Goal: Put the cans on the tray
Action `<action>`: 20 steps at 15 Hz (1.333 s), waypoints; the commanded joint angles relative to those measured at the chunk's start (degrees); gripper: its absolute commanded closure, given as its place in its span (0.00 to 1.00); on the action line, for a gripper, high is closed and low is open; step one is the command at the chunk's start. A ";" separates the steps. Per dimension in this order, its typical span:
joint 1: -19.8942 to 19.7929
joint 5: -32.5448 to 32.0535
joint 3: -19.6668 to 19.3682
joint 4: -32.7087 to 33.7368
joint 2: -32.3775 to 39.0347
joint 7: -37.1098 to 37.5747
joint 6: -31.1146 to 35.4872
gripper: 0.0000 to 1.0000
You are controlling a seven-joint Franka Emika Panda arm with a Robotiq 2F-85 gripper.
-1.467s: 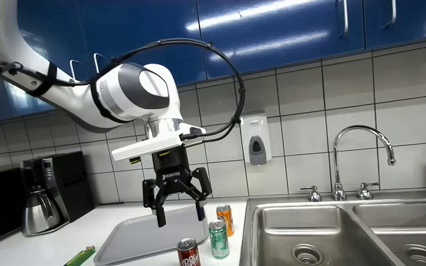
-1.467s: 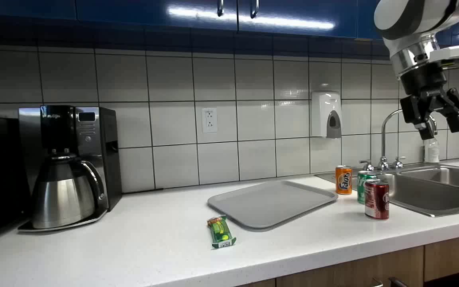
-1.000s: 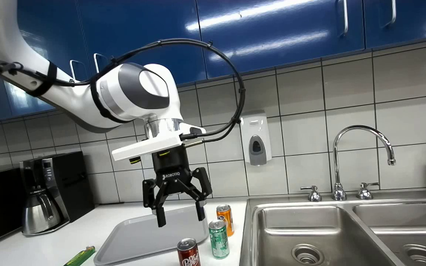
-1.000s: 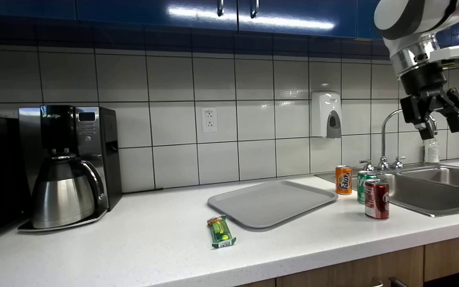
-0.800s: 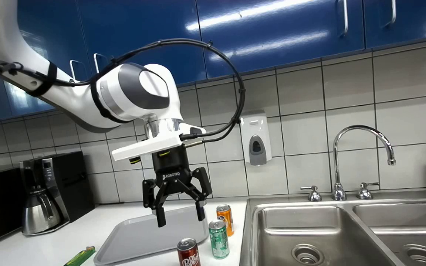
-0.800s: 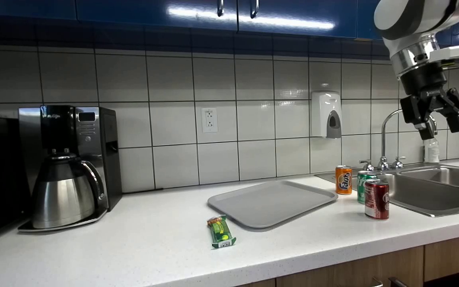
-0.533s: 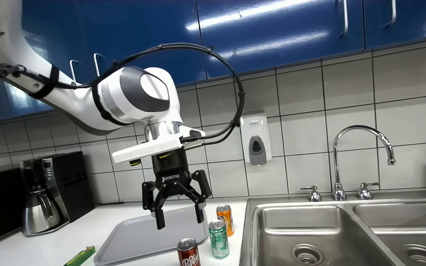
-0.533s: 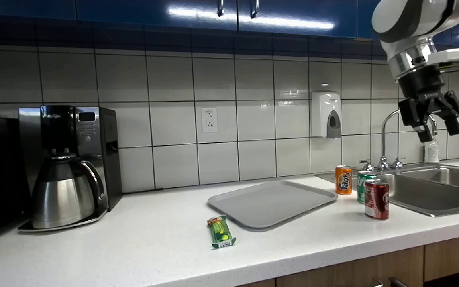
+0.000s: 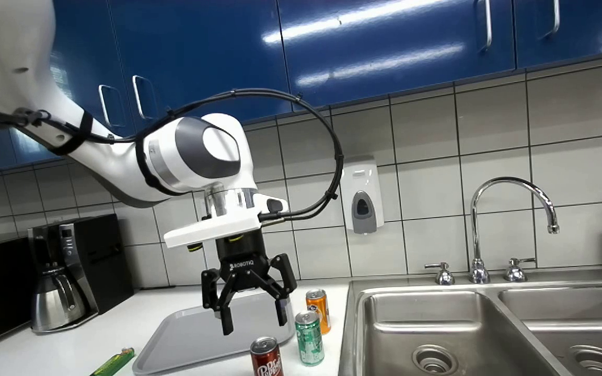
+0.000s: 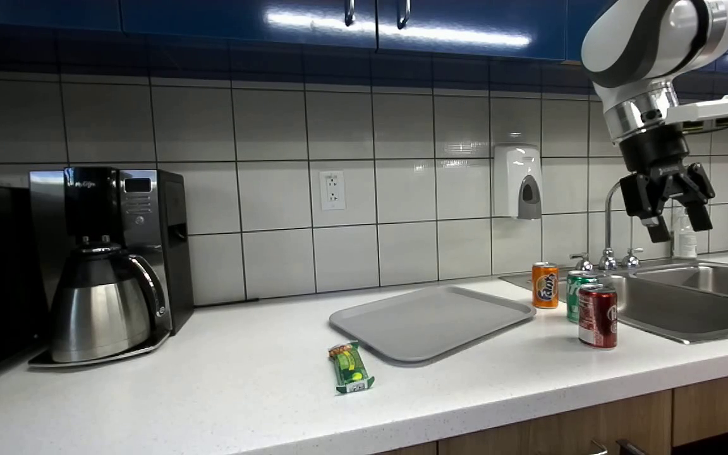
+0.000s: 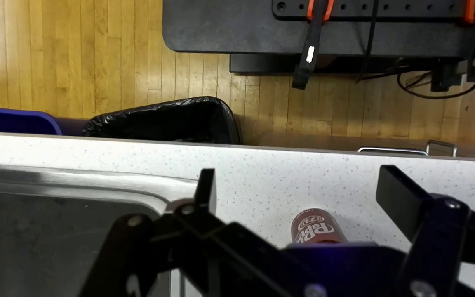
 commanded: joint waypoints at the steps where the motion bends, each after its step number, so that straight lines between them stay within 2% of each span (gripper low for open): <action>1: 0.49 0.30 -0.86 -2.03 0.61 -3.59 6.09 0.00; 5: 0.63 1.04 -1.37 -3.89 1.64 -6.64 12.24 0.00; 10: 1.35 4.70 -2.47 -5.34 3.80 -11.08 16.49 0.00; 20: 1.86 7.03 -1.96 -4.67 11.08 -12.36 24.26 0.00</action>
